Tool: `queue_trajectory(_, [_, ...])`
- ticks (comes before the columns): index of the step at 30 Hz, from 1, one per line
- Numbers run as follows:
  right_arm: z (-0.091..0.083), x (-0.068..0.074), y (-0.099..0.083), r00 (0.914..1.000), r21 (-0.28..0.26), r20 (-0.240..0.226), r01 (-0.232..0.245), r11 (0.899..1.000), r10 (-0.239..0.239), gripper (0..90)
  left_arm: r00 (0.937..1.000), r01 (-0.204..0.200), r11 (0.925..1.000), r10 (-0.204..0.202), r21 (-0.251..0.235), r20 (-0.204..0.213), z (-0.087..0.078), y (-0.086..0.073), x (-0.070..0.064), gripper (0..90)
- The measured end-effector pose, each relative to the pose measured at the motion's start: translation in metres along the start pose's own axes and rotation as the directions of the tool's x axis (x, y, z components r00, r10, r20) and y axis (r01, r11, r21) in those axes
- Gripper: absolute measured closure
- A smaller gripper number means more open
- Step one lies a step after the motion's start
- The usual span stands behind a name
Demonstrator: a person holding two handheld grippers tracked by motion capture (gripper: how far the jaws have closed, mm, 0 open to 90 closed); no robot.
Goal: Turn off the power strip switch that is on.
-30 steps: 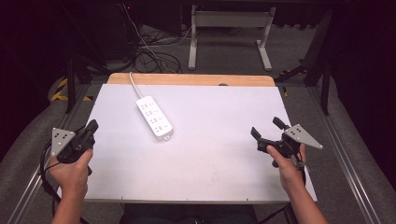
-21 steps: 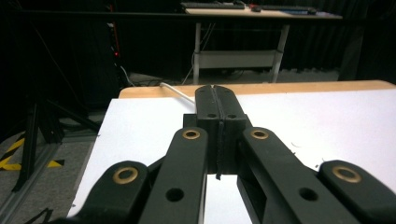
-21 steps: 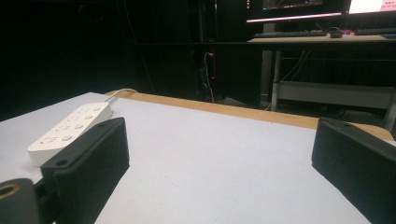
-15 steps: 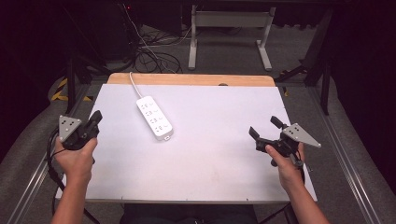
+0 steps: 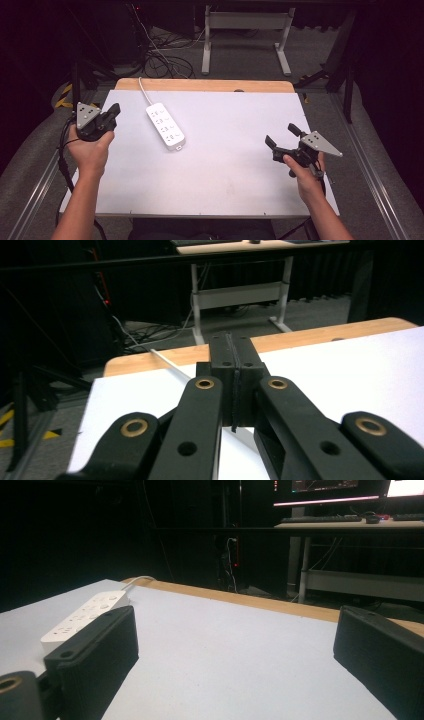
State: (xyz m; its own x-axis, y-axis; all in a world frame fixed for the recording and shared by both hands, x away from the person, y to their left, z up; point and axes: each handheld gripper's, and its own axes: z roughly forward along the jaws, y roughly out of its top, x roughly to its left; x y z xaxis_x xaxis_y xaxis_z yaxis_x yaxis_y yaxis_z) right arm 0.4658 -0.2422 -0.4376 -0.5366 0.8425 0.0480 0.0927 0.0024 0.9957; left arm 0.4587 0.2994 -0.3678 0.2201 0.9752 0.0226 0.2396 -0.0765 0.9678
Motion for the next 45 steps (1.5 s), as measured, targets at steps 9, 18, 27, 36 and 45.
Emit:
queue_trajectory(9, [0.001,-0.001,0.000,1.0000,0.005,0.003,0.005,1.000,-0.005,4.4,0.9997,-0.013,0.9992,0.012,0.037,0.022,0.016,0.004,-0.008,90.0])
queue_trajectory(18, [0.001,0.001,0.000,0.9999,0.009,0.002,0.011,1.000,-0.011,4.2,0.9990,-0.029,0.9968,0.027,0.074,0.035,0.034,0.010,-0.012,90.0])
queue_trajectory(27, [0.002,-0.001,0.001,0.9999,0.003,0.004,0.011,1.000,-0.011,4.1,0.9984,-0.043,0.9920,0.039,0.118,0.041,0.062,0.015,-0.022,90.0])
queue_trajectory(36, [0.002,-0.001,0.002,1.0000,-0.004,-0.003,0.005,1.000,-0.005,4.1,0.9975,-0.067,0.9842,0.062,0.164,0.035,0.084,0.025,-0.028,90.0])
queue_trajectory(45, [0.001,-0.002,0.002,1.0000,-0.005,0.002,-0.004,1.000,0.004,4.0,0.9938,-0.109,0.9616,0.100,0.252,0.047,0.112,0.026,-0.032,90.0])
